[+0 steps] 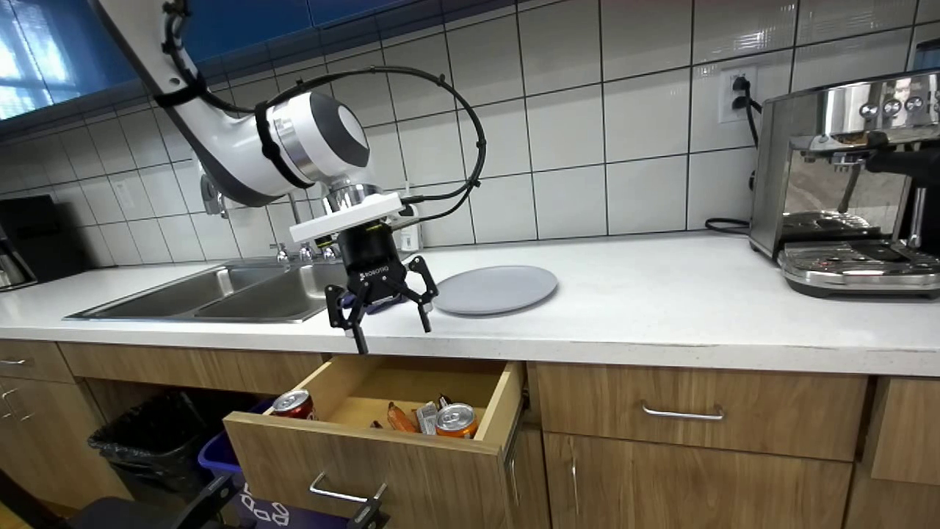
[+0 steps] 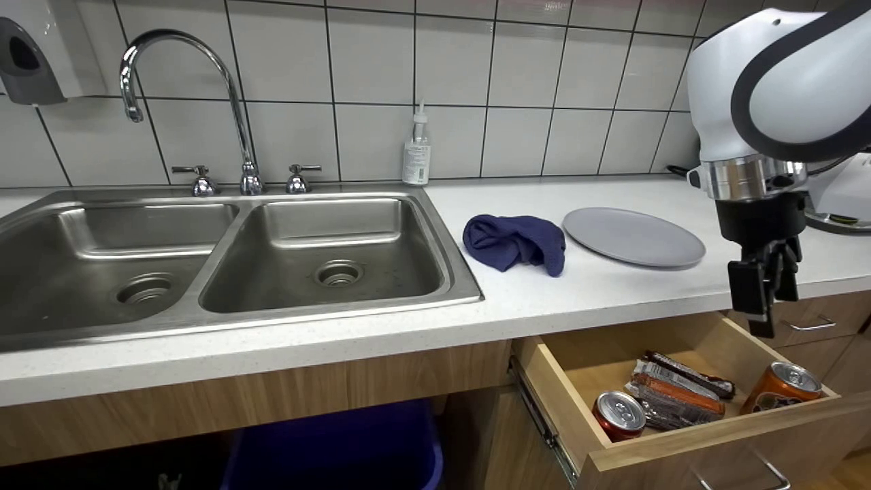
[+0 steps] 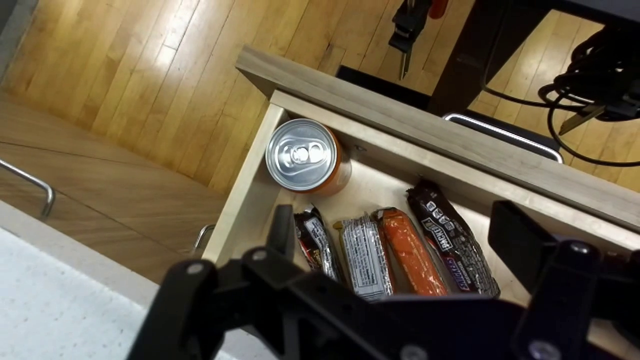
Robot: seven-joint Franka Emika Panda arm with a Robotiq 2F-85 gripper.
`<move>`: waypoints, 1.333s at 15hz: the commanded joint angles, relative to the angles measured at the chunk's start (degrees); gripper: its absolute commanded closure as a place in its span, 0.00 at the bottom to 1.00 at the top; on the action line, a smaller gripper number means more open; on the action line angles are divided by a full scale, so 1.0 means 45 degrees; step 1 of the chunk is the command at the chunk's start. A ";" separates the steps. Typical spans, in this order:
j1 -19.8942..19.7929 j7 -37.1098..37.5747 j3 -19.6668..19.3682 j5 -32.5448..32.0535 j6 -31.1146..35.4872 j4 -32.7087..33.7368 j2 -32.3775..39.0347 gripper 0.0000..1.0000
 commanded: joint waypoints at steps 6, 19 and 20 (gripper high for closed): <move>-0.0166 0.0088 0.0436 0.0785 0.0547 -0.0689 -0.0197 0.00; -0.0044 0.0414 0.0848 0.2834 0.1079 -0.2037 -0.0222 0.00; -0.0036 0.0424 0.0863 0.2912 0.1115 -0.2118 -0.0197 0.00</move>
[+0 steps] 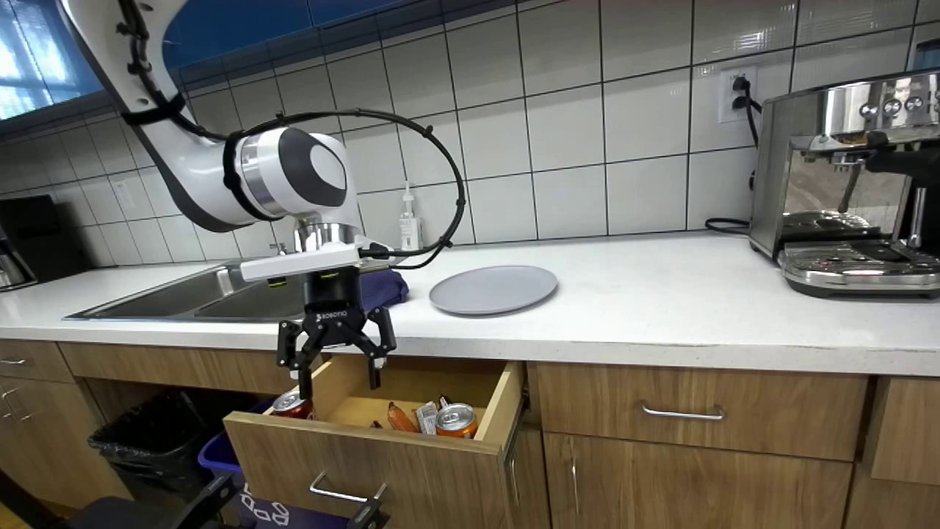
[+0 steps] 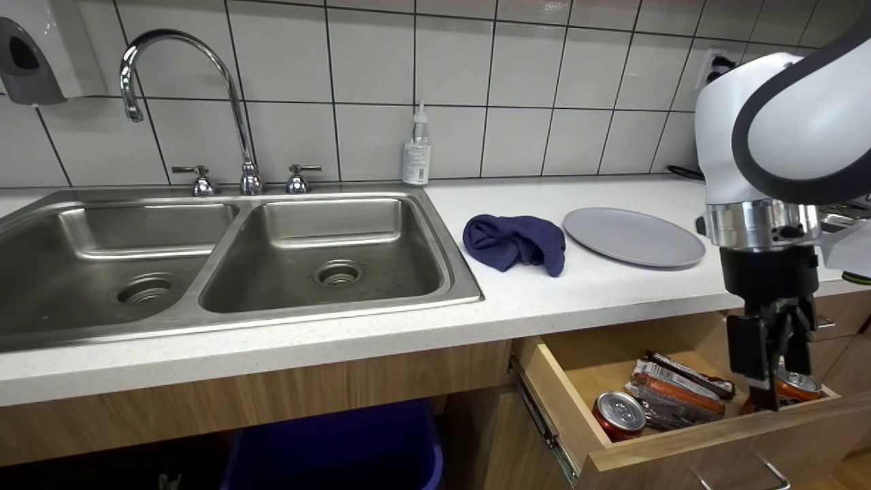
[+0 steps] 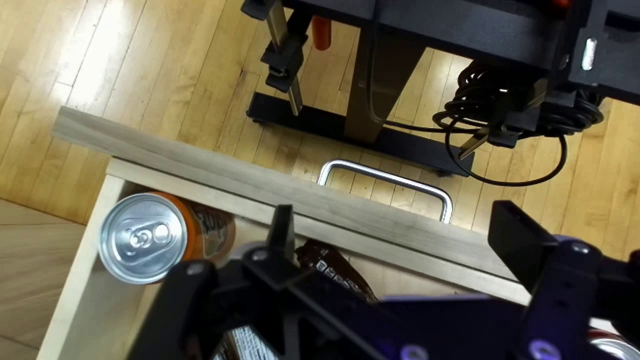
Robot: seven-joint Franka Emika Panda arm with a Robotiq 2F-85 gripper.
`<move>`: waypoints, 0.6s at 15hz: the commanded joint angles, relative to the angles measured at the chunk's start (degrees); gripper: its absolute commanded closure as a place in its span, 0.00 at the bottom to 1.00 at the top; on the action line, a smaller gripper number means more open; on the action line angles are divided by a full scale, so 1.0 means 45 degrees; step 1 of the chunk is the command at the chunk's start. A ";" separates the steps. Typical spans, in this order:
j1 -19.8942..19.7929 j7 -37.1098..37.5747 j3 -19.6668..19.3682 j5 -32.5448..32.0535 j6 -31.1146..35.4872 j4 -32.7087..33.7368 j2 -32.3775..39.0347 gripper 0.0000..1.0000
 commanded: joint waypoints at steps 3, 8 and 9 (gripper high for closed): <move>-0.0021 0.0442 0.0246 0.0393 0.0476 -0.0679 -0.0206 0.00; 0.0033 0.0488 0.0382 0.0513 0.0970 -0.1054 -0.0111 0.00; 0.0048 0.0485 0.0408 0.0576 0.1070 -0.1116 -0.0091 0.00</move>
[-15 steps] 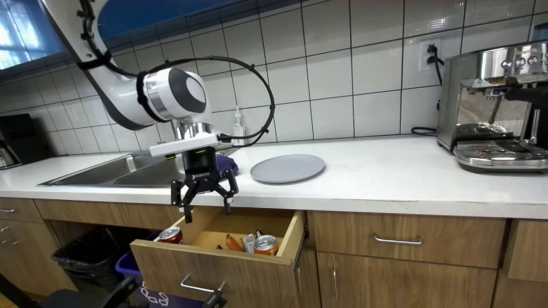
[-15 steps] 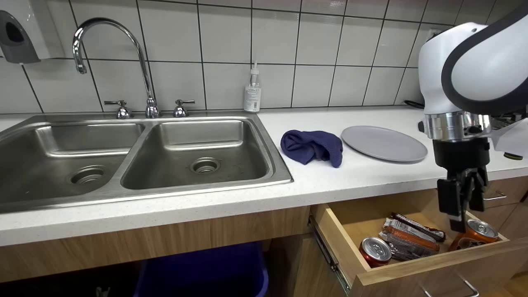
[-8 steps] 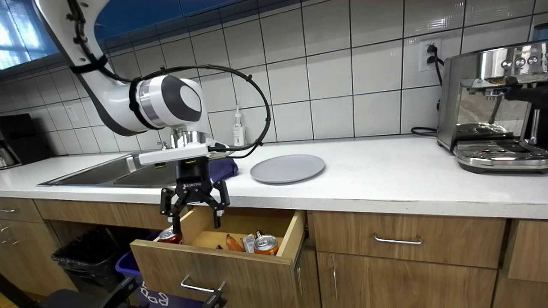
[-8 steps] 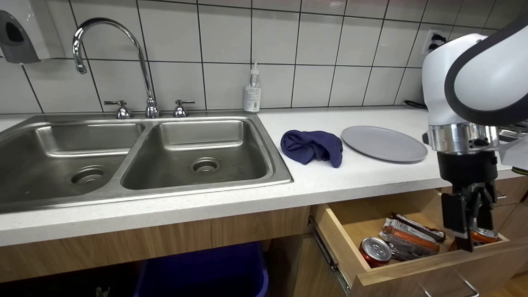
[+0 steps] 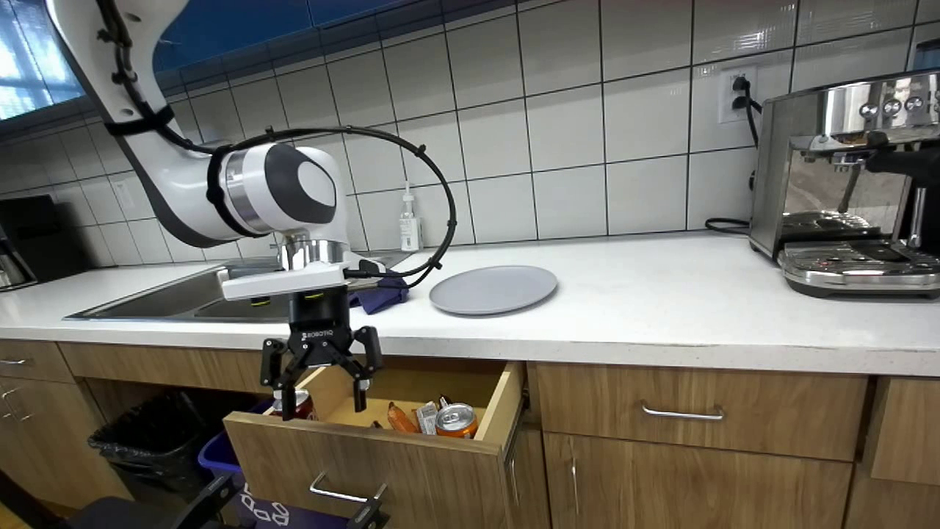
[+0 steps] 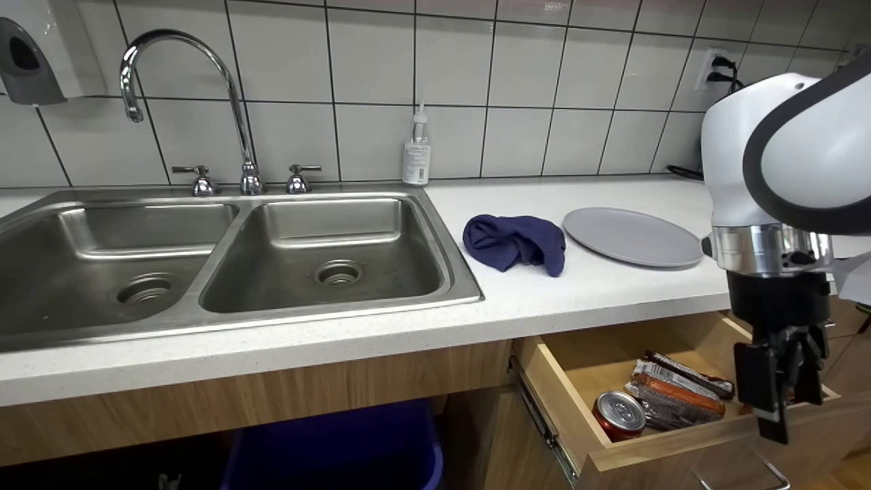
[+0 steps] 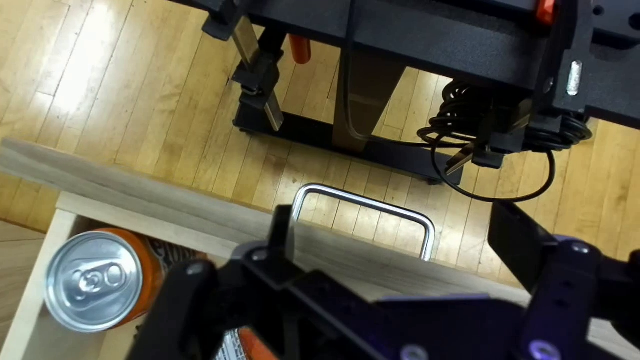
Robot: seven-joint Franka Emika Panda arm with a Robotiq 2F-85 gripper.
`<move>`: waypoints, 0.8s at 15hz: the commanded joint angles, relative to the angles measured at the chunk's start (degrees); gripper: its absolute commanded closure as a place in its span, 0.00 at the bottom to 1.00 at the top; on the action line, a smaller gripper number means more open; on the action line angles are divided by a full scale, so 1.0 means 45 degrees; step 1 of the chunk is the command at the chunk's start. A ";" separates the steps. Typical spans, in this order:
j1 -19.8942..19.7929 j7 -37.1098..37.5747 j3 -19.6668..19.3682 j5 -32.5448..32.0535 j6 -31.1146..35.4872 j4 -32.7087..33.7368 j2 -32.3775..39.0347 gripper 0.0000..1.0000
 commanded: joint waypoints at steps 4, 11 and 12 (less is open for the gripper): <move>0.0007 0.0343 0.0276 0.0477 0.0796 -0.0591 -0.0081 0.00; -0.0001 0.0391 0.0305 0.0891 0.1376 -0.1061 -0.0052 0.00; 0.0003 0.0399 0.0310 0.0952 0.1420 -0.1129 -0.0058 0.00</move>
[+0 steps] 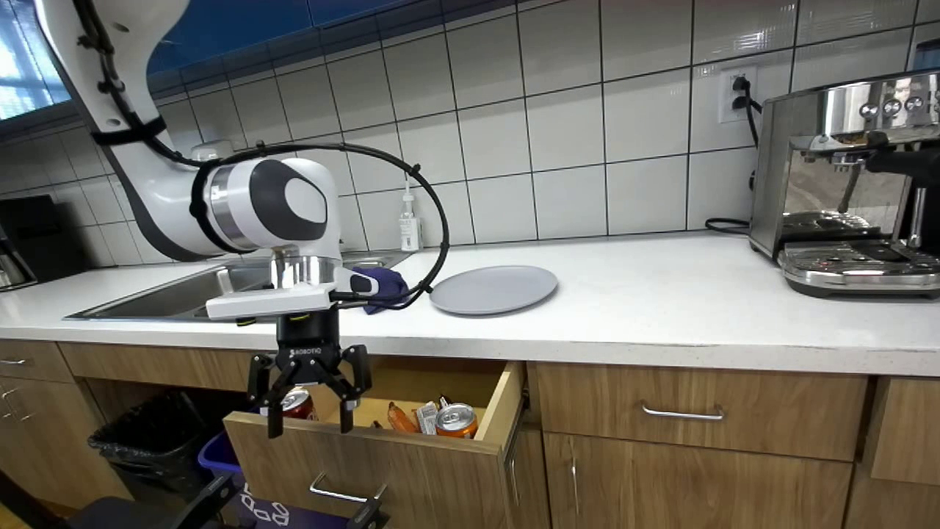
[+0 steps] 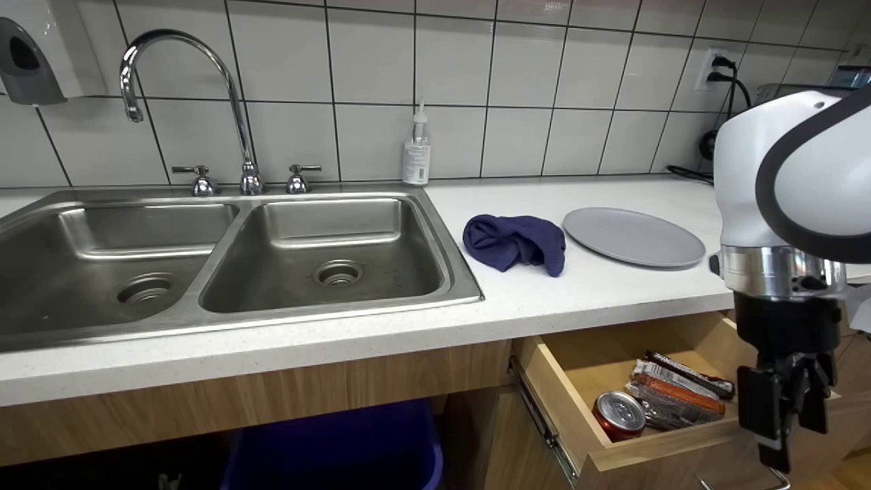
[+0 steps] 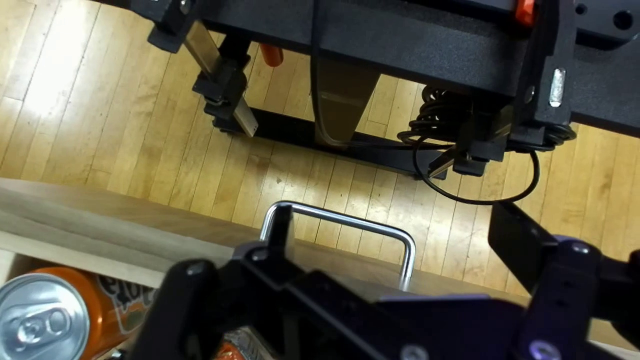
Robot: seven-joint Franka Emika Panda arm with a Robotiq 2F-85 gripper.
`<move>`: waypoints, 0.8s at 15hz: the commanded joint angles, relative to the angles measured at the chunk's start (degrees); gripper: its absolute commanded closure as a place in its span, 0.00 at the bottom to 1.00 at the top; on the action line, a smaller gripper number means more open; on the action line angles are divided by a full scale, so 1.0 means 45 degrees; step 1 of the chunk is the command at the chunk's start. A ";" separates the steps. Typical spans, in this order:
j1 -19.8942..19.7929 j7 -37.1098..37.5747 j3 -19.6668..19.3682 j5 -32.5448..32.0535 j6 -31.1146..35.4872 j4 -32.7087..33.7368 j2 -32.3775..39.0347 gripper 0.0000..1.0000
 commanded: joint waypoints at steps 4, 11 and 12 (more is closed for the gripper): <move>-0.0007 0.0541 0.0168 0.0404 0.0642 -0.0579 -0.0045 0.00; -0.0079 0.0545 0.0182 0.0972 0.1765 -0.0940 0.0307 0.00; -0.0103 0.0507 0.0181 0.1065 0.1996 -0.0973 0.0396 0.00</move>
